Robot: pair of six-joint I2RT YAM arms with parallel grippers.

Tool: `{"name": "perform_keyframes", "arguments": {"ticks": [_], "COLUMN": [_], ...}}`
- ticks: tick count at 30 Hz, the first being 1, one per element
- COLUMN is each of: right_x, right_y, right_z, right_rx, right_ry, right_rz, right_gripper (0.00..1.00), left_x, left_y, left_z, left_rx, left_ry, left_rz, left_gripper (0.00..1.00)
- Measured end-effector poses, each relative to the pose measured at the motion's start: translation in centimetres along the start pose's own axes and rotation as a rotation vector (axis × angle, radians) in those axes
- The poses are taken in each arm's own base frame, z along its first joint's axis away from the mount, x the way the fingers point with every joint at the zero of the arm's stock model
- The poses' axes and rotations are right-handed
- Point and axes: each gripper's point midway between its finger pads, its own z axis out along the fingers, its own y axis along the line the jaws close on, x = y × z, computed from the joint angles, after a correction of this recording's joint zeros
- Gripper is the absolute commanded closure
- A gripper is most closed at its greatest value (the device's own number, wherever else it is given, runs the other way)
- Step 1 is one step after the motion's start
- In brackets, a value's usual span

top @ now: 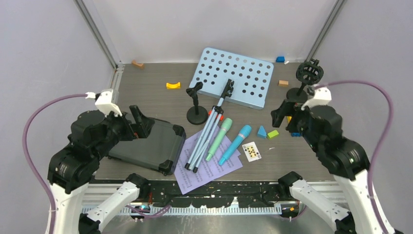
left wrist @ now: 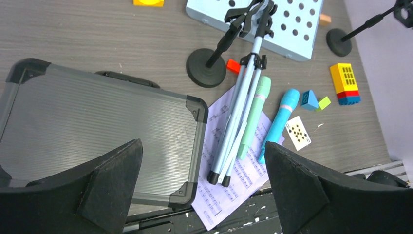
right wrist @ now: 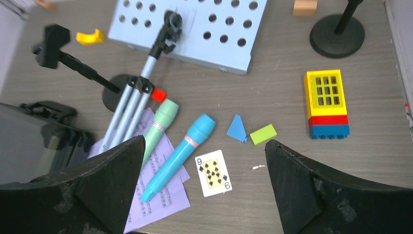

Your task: Pack up the instrument practice props

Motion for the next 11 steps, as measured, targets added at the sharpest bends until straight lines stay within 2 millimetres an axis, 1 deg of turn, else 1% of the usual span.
{"name": "perform_keyframes", "arguments": {"ticks": [3,6,8,11], "right_x": [-0.7,-0.7,-0.6,-0.2], "right_y": [-0.6,-1.4,-1.7,-2.0], "right_z": [-1.6,-3.0,-3.1,-2.7], "right_rx": [-0.028,-0.04,-0.035,-0.022], "right_ry": [-0.096,-0.172,-0.185,-0.181], "right_rz": [0.021,0.035,0.033,0.023], "right_gripper": [0.0,0.01,0.01,0.01], "left_x": [-0.2,0.2,0.5,0.7], "left_y": [0.0,0.2,0.3,0.3], "left_z": [-0.7,-0.6,-0.2,-0.1], "left_rx": [0.016,0.017,0.013,0.01], "left_ry": [-0.038,-0.04,-0.03,-0.023], "left_rz": [-0.006,-0.006,-0.004,-0.003], "left_gripper": [0.02,0.02,0.02,0.02]}}
